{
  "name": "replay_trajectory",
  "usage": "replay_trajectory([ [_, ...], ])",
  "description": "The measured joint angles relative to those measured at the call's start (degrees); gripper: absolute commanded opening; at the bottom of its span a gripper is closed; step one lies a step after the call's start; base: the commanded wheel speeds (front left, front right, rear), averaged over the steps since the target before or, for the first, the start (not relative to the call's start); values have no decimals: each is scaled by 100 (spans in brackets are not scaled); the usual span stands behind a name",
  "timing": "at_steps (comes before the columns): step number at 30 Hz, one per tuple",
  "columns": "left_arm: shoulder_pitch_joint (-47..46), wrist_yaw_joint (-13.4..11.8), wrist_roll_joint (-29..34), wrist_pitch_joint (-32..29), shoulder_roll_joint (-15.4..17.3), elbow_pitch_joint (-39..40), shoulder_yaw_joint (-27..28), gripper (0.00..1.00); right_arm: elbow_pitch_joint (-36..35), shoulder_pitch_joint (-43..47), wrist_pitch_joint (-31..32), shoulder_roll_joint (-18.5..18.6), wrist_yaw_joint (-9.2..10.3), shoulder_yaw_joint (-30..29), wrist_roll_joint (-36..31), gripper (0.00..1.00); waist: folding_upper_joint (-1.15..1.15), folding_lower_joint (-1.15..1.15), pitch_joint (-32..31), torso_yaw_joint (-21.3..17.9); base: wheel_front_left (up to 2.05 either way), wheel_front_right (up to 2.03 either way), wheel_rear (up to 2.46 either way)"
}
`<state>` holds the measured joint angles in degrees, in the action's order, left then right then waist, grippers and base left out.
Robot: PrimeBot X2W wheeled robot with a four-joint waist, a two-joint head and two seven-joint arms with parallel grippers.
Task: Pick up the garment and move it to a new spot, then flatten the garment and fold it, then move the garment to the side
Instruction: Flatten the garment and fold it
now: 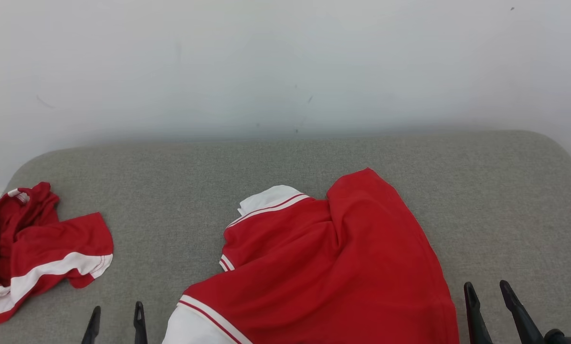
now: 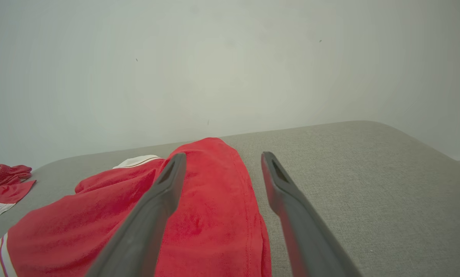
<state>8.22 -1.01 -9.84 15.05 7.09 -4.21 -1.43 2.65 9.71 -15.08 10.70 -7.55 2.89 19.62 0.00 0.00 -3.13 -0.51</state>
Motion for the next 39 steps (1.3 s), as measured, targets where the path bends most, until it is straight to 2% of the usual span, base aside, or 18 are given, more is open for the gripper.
replay_trajectory([
  [6,48,109,-90,-103,-29,-229,-137,100,209,61,282,74,0,-27,15,100,-1,0,26,28,0,0,0],
  [13,68,235,-255,-110,-155,-998,-345,100,773,150,397,126,0,11,98,100,-1,0,131,35,0,0,0],
  [22,-214,503,-339,-18,-175,-2283,-455,100,2034,-246,281,189,0,419,131,100,-1,0,265,-8,0,0,0],
  [37,-683,591,-392,0,-305,-3295,-424,100,3700,-1067,38,32,0,849,469,100,-1,0,330,50,0,0,0],
  [38,-723,603,-408,0,-310,-3362,-410,100,3776,-1112,33,25,0,868,502,95,-1,0,328,54,0,0,0],
  [39,-765,606,-435,1,-316,-3450,-401,100,3839,-1151,13,16,0,884,517,78,-1,0,326,59,0,0,0],
])
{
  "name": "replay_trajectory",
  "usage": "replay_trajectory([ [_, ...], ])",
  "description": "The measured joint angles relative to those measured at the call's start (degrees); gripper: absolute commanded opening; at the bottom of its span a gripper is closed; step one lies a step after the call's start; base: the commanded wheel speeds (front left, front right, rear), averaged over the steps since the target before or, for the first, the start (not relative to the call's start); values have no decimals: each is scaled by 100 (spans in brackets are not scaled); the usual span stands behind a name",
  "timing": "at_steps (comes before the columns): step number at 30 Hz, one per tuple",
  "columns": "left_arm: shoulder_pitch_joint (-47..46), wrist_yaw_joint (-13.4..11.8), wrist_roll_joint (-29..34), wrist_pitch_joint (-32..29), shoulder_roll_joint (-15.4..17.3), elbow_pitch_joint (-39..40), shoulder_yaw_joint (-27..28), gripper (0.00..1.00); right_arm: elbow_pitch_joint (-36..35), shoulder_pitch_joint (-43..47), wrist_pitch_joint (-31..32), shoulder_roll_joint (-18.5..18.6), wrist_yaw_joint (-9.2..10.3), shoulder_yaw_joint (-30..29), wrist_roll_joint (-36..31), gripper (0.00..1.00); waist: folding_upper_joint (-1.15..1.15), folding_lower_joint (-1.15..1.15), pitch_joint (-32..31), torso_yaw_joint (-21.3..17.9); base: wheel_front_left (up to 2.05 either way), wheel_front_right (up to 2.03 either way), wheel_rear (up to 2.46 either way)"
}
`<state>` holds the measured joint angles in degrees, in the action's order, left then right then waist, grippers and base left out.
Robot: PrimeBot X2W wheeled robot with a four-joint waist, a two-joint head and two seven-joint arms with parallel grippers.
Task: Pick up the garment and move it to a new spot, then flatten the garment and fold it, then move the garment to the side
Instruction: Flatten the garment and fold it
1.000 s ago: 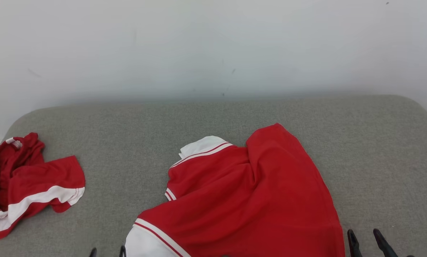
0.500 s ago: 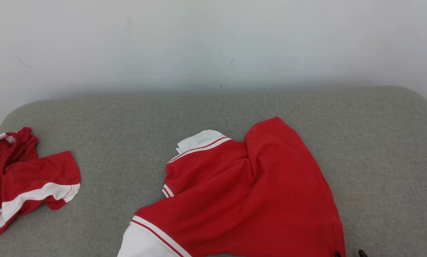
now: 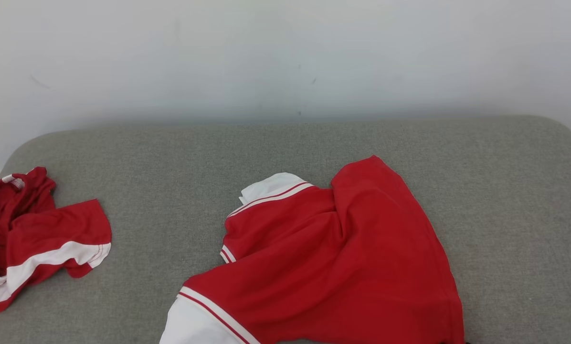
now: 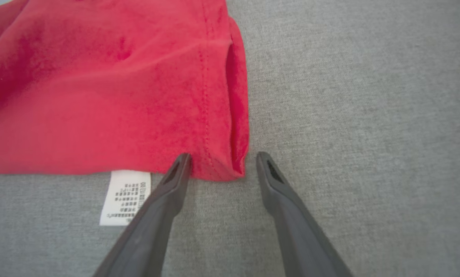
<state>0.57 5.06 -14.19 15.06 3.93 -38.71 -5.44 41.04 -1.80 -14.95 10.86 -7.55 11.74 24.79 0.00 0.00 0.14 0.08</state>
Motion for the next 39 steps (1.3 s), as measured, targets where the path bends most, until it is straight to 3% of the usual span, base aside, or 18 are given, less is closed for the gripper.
replay_trajectory([
  [1,-29,9,-10,0,-9,-83,-1,100,55,-34,-9,-7,0,18,20,77,0,0,-5,4,0,0,0],
  [2,-60,37,-37,0,-20,-116,14,100,104,-66,-19,-9,0,35,53,35,0,0,-9,8,0,0,0],
  [3,-97,53,-88,1,-31,-186,40,100,144,-97,-20,-18,0,52,81,5,0,0,-14,10,0,0,0],
  [4,-135,71,-199,8,-42,-299,47,100,185,-127,-21,-27,0,76,96,0,0,0,-22,10,0,0,0],
  [5,-178,99,-232,9,-45,-420,24,47,226,-153,-21,-37,0,113,118,0,1,0,-32,11,0,0,0],
  [6,-213,102,-237,25,-46,-512,10,27,248,-170,-21,-57,0,149,154,0,0,0,-42,11,0,0,0],
  [7,-246,120,-277,31,-47,-563,8,0,235,-174,-21,-64,0,164,202,0,1,0,-52,11,0,0,0],
  [12,-255,200,-401,13,-73,-355,13,0,-175,-98,-18,-24,0,250,356,0,0,0,-105,1,0,0,0],
  [20,-174,208,-361,-1,-91,990,48,0,-1106,-28,-16,89,0,232,636,0,0,0,-110,-72,0,0,0],
  [24,-500,210,-345,-1,-15,1477,13,0,-1346,-425,-18,187,0,420,831,0,0,0,-66,-140,0,0,0],
  [29,-1258,235,-308,-122,266,1683,-236,0,-1444,-1124,42,355,0,613,1035,0,0,0,72,-189,0,0,0],
  [36,-3522,244,-376,-737,1105,2019,-923,0,-1472,-3218,299,536,0,766,1525,0,0,1,669,-279,0,0,0],
  [39,-4624,244,-688,-1018,1272,2037,-1161,0,-1343,-4192,398,637,0,750,1690,0,0,2,1019,-321,0,0,0],
])
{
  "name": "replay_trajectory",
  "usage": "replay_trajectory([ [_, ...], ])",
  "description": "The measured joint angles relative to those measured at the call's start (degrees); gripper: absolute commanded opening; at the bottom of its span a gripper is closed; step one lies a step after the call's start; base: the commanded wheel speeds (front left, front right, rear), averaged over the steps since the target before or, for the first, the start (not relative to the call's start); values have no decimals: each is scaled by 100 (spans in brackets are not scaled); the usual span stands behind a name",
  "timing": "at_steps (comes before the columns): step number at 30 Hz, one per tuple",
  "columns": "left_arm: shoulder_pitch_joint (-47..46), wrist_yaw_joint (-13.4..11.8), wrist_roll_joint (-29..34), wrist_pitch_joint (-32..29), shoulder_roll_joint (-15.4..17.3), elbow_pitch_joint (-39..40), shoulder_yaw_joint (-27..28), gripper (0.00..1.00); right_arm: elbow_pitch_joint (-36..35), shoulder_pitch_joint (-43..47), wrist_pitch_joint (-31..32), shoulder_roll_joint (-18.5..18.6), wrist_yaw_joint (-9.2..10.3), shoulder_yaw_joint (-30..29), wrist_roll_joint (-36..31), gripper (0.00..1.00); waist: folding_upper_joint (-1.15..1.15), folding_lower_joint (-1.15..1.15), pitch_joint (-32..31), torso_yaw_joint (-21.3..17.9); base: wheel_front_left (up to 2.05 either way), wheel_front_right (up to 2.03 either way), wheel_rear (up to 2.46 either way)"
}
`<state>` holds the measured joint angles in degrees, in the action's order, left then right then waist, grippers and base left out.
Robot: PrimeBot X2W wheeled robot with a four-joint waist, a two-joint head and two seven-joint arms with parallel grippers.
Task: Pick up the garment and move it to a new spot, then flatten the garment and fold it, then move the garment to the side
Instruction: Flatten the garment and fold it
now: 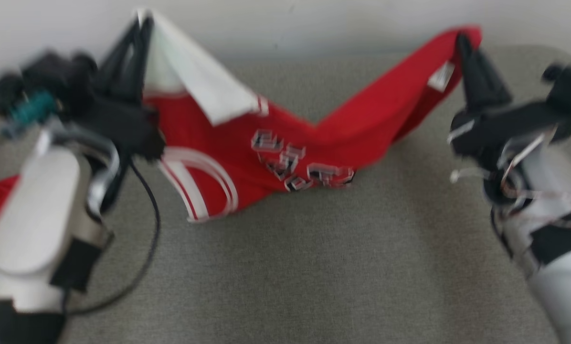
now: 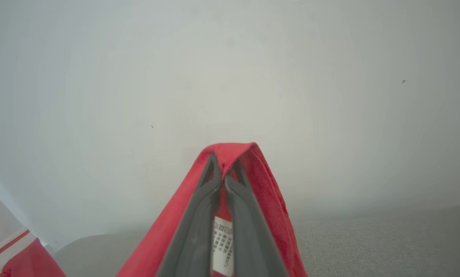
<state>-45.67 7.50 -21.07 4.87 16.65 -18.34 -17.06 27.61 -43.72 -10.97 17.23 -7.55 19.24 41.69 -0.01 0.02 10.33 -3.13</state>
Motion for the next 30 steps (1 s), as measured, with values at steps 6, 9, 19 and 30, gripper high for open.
replay_trajectory([
  [6,-2173,1,-305,-410,382,-341,-266,0,547,-1979,358,214,0,-149,328,0,0,1,763,-74,0,0,0],
  [9,-3231,1,-392,-549,483,-627,-498,0,822,-2956,525,315,0,-118,285,0,-1,1,1158,-112,0,0,0],
  [19,-6138,2,-637,-594,272,-1936,-834,0,2057,-5553,951,308,0,-434,587,0,-1,1,2270,-214,0,0,0],
  [30,-8003,2,-584,-234,-152,-3438,-1146,0,2742,-6954,958,314,0,-342,379,0,-1,-1,2882,-228,0,0,0],
])
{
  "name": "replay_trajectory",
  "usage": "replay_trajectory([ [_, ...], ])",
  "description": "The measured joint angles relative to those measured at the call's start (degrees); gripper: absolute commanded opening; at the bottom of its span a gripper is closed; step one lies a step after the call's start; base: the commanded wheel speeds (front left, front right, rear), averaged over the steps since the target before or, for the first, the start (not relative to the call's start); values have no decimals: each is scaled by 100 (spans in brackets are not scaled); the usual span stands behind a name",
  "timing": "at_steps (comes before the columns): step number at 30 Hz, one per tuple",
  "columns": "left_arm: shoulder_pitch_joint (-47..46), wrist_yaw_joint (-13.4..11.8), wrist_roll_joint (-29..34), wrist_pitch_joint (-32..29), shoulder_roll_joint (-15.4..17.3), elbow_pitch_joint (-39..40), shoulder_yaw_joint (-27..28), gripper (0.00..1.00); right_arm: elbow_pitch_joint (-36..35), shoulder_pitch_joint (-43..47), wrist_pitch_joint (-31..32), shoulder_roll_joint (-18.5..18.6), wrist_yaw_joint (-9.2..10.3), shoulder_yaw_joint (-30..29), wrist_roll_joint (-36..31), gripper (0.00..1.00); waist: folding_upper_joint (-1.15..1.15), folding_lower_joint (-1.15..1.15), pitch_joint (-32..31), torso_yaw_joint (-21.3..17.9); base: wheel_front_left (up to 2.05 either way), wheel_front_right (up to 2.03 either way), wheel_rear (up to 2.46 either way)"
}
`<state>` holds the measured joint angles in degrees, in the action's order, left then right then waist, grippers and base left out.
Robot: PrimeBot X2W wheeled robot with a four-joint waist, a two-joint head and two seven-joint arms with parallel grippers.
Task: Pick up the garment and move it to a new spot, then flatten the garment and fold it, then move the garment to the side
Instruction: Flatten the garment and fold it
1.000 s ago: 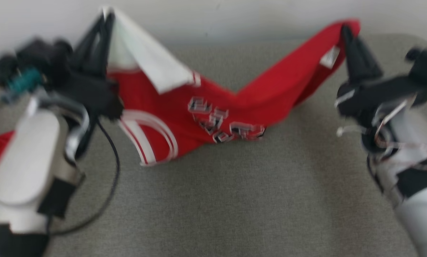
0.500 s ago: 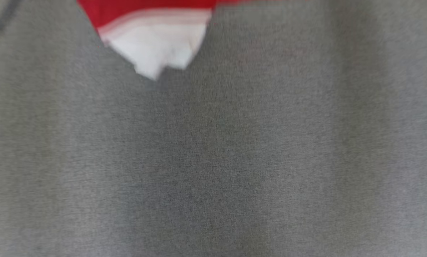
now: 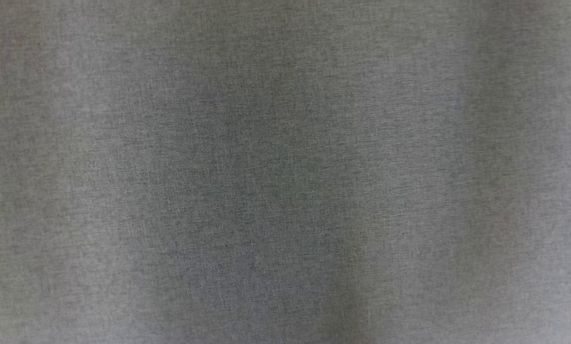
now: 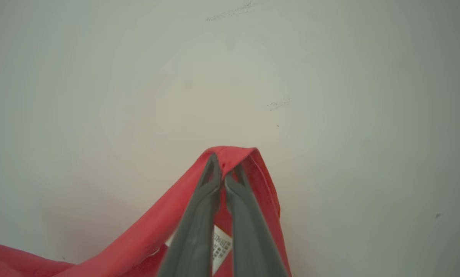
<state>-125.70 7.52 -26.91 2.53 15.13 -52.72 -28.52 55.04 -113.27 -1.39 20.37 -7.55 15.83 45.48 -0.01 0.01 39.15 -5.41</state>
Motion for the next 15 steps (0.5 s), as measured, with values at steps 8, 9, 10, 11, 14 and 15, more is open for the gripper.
replay_trajectory([
  [8,-534,0,59,352,-241,-589,-432,0,260,-207,-145,4,0,162,-31,0,1,0,65,76,0,0,0],
  [9,-578,0,56,355,-255,-638,-489,0,286,-231,-143,4,0,155,-13,0,1,-1,69,80,0,0,0],
  [10,-606,0,12,410,-277,-687,-510,0,298,-242,-153,8,0,176,-12,0,2,-2,78,80,0,0,0],
  [11,-632,0,-24,427,-297,-726,-560,0,303,-243,-172,4,0,171,0,0,2,-2,93,78,0,0,0],
  [14,-643,0,-92,482,-311,-850,-710,0,325,-244,-193,-7,0,218,34,0,1,-1,148,72,0,0,0],
  [15,-644,0,-140,522,-304,-884,-727,0,331,-242,-199,-12,0,229,37,0,1,-1,170,69,0,0,0],
])
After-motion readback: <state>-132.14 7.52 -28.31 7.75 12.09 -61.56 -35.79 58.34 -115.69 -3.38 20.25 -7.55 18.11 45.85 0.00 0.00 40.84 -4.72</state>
